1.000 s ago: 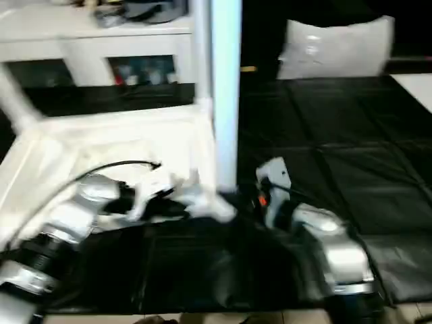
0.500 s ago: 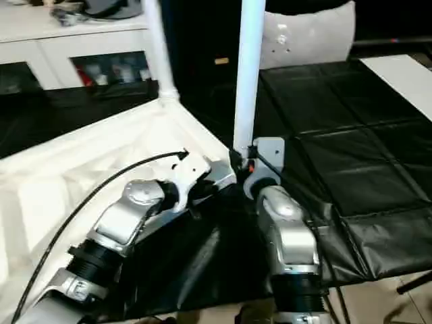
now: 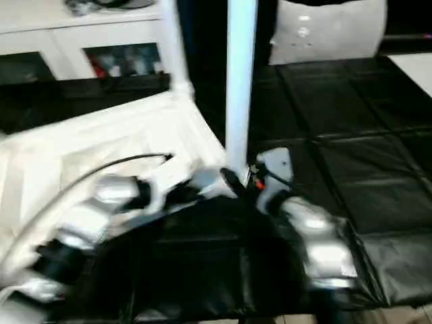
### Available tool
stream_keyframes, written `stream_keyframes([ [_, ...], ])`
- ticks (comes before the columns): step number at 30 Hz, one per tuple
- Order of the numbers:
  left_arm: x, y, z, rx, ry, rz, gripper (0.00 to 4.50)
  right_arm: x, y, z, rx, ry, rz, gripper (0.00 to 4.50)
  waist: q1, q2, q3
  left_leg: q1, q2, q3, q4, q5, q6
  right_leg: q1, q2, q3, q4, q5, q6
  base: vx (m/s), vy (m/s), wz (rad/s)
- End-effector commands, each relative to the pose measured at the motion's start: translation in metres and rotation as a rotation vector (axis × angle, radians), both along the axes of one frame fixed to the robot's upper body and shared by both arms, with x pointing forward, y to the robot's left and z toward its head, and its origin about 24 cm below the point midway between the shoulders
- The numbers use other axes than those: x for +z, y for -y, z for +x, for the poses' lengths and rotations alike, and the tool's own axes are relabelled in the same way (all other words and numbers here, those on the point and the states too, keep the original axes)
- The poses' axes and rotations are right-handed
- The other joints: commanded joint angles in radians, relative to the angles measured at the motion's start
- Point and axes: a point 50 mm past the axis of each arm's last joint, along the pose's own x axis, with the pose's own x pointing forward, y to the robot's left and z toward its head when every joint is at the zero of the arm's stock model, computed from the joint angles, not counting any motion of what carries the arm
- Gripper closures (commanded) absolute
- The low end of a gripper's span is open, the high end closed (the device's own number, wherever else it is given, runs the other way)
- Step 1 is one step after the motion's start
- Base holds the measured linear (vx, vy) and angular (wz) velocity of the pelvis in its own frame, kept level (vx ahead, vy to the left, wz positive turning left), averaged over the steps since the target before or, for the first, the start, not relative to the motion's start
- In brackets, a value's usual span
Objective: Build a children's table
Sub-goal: Rotate leg to tighten
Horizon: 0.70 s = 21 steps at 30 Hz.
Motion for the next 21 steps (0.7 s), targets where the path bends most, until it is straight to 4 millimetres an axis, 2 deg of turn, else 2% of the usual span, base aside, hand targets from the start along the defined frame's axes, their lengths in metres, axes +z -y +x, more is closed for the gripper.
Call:
stream_keyframes([
  [1, -0.002, -0.004, -0.004, -0.114, -0.008, 0.047, 4.5, 0.007, 0.001, -0.002, 0.097, 0.016, 0.003, 0.44, 0.004, -0.017, -0.069, 0.024, 0.062, -0.021, -0.073, -0.252, 0.088, 0.054, -0.064, 0.053, -0.071, -0.333, -0.194, 0.0, 0.0, 0.0],
  [2, -0.002, -0.006, -0.004, -0.139, -0.013, 0.052, 4.5, 0.009, 0.002, -0.003, 0.132, 0.013, -0.005, 0.44, 0.004, -0.021, -0.068, 0.024, 0.062, -0.02, -0.073, -0.257, 0.082, 0.052, -0.065, 0.055, -0.073, -0.346, -0.188, 0.0, 0.0, 0.0],
  [4, -0.001, -0.014, -0.005, -0.205, -0.052, 0.05, 4.5, 0.013, 0.006, -0.007, 0.26, -0.001, -0.029, 0.18, 0.01, -0.023, -0.065, 0.027, 0.064, -0.021, -0.077, -0.289, 0.061, 0.054, -0.066, 0.056, -0.074, -0.391, -0.18, 0.0, 0.0, 0.0],
  [6, 0.0, -0.017, -0.005, -0.233, -0.065, 0.055, 4.5, 0.015, 0.006, -0.01, 0.323, -0.011, -0.039, 0.18, 0.013, -0.023, -0.066, 0.029, 0.064, -0.021, -0.078, -0.299, 0.054, 0.055, -0.067, 0.057, -0.074, -0.398, -0.182, 0.0, 0.0, 0.0],
  [8, 0.001, -0.023, -0.004, -0.308, -0.089, 0.091, 4.5, 0.017, 0.005, -0.017, 0.493, -0.059, -0.052, 0.18, 0.015, -0.023, -0.067, 0.028, 0.064, -0.02, -0.077, -0.293, 0.057, 0.056, -0.068, 0.058, -0.073, -0.386, -0.188, 0.0, 0.0, 0.0],
  [9, 0.001, -0.023, -0.004, -0.308, -0.089, 0.091, 4.5, 0.017, 0.005, -0.017, 0.493, -0.059, -0.052, 0.18, 0.02, -0.025, -0.069, 0.028, 0.064, -0.018, -0.074, -0.275, 0.065, 0.057, -0.069, 0.059, -0.072, -0.372, -0.192, 0.0, 0.0, 0.0],
  [10, 0.003, -0.023, -0.004, -0.353, -0.103, 0.092, 4.5, 0.017, 0.005, -0.019, 0.572, -0.096, -0.061, 0.18, 0.023, -0.028, -0.07, 0.024, 0.064, -0.018, -0.073, -0.258, 0.072, 0.059, -0.069, 0.058, -0.069, -0.362, -0.199, 0.0, 0.0, 0.0],
  [11, 0.003, -0.023, -0.004, -0.382, -0.11, 0.1, 4.5, 0.017, 0.005, -0.019, 0.603, -0.104, -0.073, 0.18, 0.026, -0.027, -0.07, 0.024, 0.064, -0.018, -0.072, -0.252, 0.073, 0.059, -0.069, 0.057, -0.068, -0.362, -0.2, 0.0, 0.0, 0.0],
  [12, 0.003, -0.023, -0.004, -0.382, -0.11, 0.1, 4.5, 0.017, 0.005, -0.019, 0.603, -0.104, -0.073, 0.18, 0.03, -0.028, -0.072, 0.024, 0.065, -0.017, -0.071, -0.241, 0.074, 0.058, -0.071, 0.058, -0.067, -0.358, -0.202, 0.0, 0.0, 0.0],
  [13, 0.004, -0.022, -0.004, -0.413, -0.113, 0.112, 4.5, 0.016, 0.005, -0.019, 0.627, -0.113, -0.079, 0.18, 0.036, -0.033, -0.074, 0.026, 0.066, -0.017, -0.069, -0.224, 0.077, 0.056, -0.072, 0.058, -0.065, -0.347, -0.206, 0.0, 0.0, 0.0],
  [15, 0.004, -0.021, -0.004, -0.459, -0.119, 0.124, 4.5, 0.015, 0.003, -0.019, 0.665, -0.131, -0.074, 0.34, 0.042, -0.031, -0.075, 0.027, 0.067, -0.015, -0.068, -0.215, 0.077, 0.055, -0.071, 0.058, -0.065, -0.344, -0.21, 0.0, 0.0, 0.0],
  [16, 0.006, -0.018, -0.004, -0.496, -0.128, 0.12, 4.5, 0.015, 0.001, -0.018, 0.69, -0.14, -0.07, 0.34, 0.046, -0.035, -0.075, 0.025, 0.069, -0.016, -0.069, -0.204, 0.078, 0.055, -0.071, 0.058, -0.061, -0.327, -0.213, 0.0, 0.0, 0.0],
  [19, 0.007, -0.015, -0.004, -0.532, -0.137, 0.119, 4.5, 0.016, -0.001, -0.015, 0.698, -0.141, -0.069, 0.62, 0.06, -0.032, -0.08, 0.03, 0.071, -0.015, -0.067, -0.18, 0.078, 0.052, -0.071, 0.059, -0.055, -0.285, -0.227, 0.0, 0.0, 0.0],
  [21, 0.008, -0.014, -0.005, -0.551, -0.142, 0.121, 4.5, 0.016, -0.002, -0.014, 0.706, -0.151, -0.058, 0.71, 0.064, -0.033, -0.08, 0.029, 0.072, -0.014, -0.065, -0.173, 0.08, 0.052, -0.07, 0.059, -0.052, -0.264, -0.233, 0.0, 0.0, 0.0],
])
